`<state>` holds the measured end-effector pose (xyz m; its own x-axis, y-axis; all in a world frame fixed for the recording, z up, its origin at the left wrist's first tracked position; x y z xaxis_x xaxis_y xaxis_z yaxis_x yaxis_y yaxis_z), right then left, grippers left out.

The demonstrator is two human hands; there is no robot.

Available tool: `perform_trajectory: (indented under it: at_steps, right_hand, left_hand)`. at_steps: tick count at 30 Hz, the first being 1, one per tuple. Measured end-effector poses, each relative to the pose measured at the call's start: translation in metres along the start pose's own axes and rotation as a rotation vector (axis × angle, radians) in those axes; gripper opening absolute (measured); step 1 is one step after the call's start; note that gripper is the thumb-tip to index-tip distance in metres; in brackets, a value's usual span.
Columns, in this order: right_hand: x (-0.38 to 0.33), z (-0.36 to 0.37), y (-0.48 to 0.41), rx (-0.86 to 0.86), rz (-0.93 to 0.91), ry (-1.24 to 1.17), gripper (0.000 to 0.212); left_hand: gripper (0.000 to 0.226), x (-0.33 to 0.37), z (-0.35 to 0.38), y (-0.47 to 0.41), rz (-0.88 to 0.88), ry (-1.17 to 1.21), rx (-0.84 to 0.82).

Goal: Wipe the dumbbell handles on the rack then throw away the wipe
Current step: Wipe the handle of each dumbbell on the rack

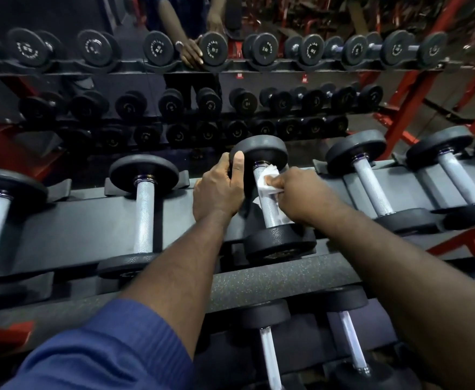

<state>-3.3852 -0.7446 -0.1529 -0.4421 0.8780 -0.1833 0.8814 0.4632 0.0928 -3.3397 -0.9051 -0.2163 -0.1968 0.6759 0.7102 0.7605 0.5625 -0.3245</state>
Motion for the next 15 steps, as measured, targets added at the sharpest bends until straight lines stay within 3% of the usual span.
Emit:
perform_trajectory:
  at_steps: [6, 9, 13, 15]
  right_hand:
    - [-0.012, 0.001, 0.030, -0.031, -0.321, 0.186, 0.042]
    - [-0.032, 0.008, 0.019, -0.033, -0.561, 0.449, 0.041]
    - [-0.040, 0.014, -0.017, 0.050, -0.791, 0.705, 0.037]
    - [-0.050, 0.026, -0.008, -0.005, -0.867, 0.858, 0.037]
  left_hand:
    - [0.079, -0.003, 0.000, 0.000, -0.027, 0.003, 0.001]
    - [0.078, -0.004, 0.000, -0.002, -0.024, 0.017, 0.008]
    - [0.058, -0.002, -0.003, -0.004, -0.018, 0.012, 0.016]
    - [0.059, -0.002, -0.002, -0.003, -0.021, 0.000, 0.011]
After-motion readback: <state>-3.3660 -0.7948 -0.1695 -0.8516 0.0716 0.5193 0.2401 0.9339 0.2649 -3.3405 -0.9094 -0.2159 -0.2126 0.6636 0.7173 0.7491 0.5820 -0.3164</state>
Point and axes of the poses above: each hand's wrist, its own y-axis away from the middle knuckle, its own z-axis out of the palm, x = y × z, the point moved 7 cm from there along -y, towards the middle knuckle, and after that the axes turned 12 degrees about z, right-handed, at the moved point
